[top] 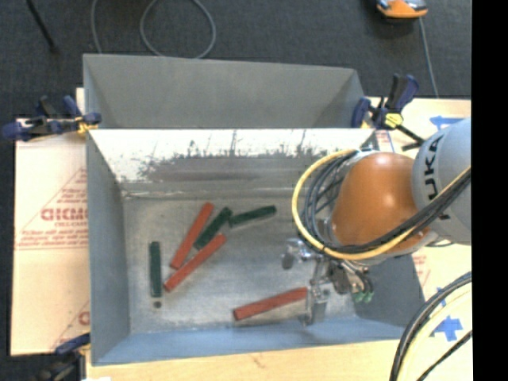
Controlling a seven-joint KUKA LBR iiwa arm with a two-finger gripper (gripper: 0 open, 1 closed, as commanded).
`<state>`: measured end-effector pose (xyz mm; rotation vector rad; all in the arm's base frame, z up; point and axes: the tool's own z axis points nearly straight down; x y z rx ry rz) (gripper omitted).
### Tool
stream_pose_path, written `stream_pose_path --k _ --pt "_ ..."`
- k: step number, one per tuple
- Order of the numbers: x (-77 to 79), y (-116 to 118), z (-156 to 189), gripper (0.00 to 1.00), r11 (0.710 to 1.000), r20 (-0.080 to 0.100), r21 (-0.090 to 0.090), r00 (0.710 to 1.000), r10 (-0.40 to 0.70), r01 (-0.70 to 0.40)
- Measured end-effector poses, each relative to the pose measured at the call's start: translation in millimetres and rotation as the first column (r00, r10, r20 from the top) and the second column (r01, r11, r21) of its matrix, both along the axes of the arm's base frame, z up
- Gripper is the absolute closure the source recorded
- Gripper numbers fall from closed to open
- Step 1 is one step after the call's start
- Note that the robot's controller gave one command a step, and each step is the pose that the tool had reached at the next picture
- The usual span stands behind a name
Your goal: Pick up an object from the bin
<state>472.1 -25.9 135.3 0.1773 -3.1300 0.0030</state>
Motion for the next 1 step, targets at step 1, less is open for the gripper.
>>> stream_pose_path --k 1 --pt "15.2 -14.6 -68.1 0.0 1.0 0.01 0.002 0.999 0.03 -0.031"
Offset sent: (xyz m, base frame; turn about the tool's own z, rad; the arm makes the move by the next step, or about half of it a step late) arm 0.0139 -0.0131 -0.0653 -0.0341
